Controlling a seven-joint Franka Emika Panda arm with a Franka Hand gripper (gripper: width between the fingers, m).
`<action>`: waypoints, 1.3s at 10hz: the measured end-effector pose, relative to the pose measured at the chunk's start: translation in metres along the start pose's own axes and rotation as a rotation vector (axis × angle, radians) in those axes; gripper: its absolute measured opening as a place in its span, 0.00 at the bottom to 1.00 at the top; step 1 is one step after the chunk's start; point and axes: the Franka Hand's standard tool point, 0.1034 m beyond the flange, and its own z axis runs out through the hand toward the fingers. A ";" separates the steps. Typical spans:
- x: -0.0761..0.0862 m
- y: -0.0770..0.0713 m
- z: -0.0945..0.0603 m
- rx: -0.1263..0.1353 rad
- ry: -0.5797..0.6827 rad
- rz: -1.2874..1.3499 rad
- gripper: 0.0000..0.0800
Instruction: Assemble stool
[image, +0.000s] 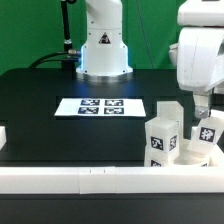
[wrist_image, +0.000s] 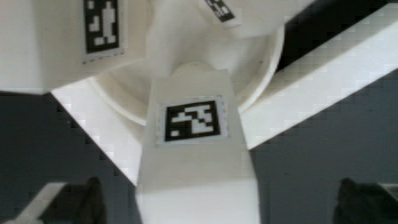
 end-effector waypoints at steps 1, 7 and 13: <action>0.000 0.000 0.000 0.000 0.000 0.000 0.81; 0.009 -0.010 0.025 -0.031 0.003 0.046 0.81; 0.008 -0.008 0.024 -0.029 0.006 0.334 0.43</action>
Offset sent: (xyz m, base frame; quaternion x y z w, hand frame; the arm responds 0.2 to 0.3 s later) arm 0.0106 0.0104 -0.0122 -0.0417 -0.0982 0.0264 0.9939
